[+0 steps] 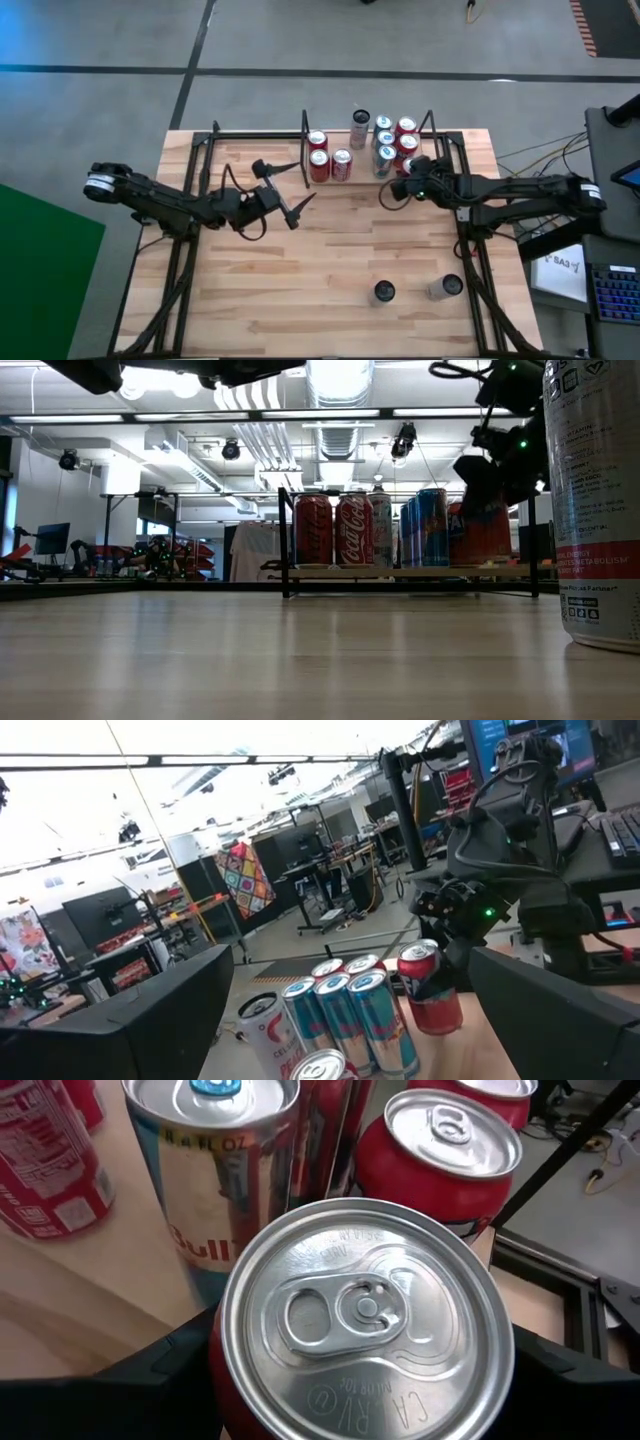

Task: Place canned beverage on shelf
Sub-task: Put the red soda can on the shelf

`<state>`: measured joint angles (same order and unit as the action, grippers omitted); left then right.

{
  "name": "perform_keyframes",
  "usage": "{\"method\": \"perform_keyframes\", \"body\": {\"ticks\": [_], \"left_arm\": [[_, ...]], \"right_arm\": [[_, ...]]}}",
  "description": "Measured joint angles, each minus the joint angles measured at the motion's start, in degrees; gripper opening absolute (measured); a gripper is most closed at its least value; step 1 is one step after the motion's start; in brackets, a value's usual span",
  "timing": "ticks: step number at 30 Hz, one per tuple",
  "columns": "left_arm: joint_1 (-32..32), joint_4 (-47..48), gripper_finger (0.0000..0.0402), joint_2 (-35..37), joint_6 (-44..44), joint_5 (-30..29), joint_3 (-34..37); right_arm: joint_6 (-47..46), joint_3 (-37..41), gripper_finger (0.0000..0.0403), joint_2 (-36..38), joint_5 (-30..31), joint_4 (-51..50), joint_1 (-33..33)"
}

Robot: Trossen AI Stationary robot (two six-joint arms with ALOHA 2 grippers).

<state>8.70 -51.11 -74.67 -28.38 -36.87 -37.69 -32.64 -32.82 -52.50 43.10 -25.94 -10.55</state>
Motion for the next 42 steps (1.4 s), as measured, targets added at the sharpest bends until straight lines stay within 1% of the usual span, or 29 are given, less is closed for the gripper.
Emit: {"method": "perform_keyframes", "body": {"ticks": [7, 18, 25, 33, 39, 42], "left_arm": [[-0.2, 1.2, 0.0389, 0.0, 1.2, 0.0, 0.0], [-0.2, 1.2, 0.0389, -0.1, 1.9, 0.0, 0.0], [-0.2, 1.2, 0.0389, -0.1, 1.9, 0.0, 0.0], [-0.2, 1.1, 0.0389, -0.1, 1.9, 0.0, 0.0], [-0.2, 1.0, 0.0389, -0.1, 1.9, 0.0, 0.0], [-0.2, 0.9, 0.0389, -0.1, 2.1, -0.1, 0.0]], "right_arm": [[-0.5, 0.0, 0.0291, -2.8, 1.5, 1.1, 0.0], [-0.4, 0.1, 0.0293, -3.0, 2.0, 1.3, -0.3], [-0.4, 0.1, 0.0318, -3.0, 2.0, 1.4, -1.9], [0.2, 0.1, 0.0323, -3.1, 1.9, 1.5, -2.2], [-3.3, 0.1, 0.032, -3.1, 2.0, 3.0, -2.3], [-3.6, 0.1, 0.0321, -3.1, 2.0, 2.7, -2.3]]}}
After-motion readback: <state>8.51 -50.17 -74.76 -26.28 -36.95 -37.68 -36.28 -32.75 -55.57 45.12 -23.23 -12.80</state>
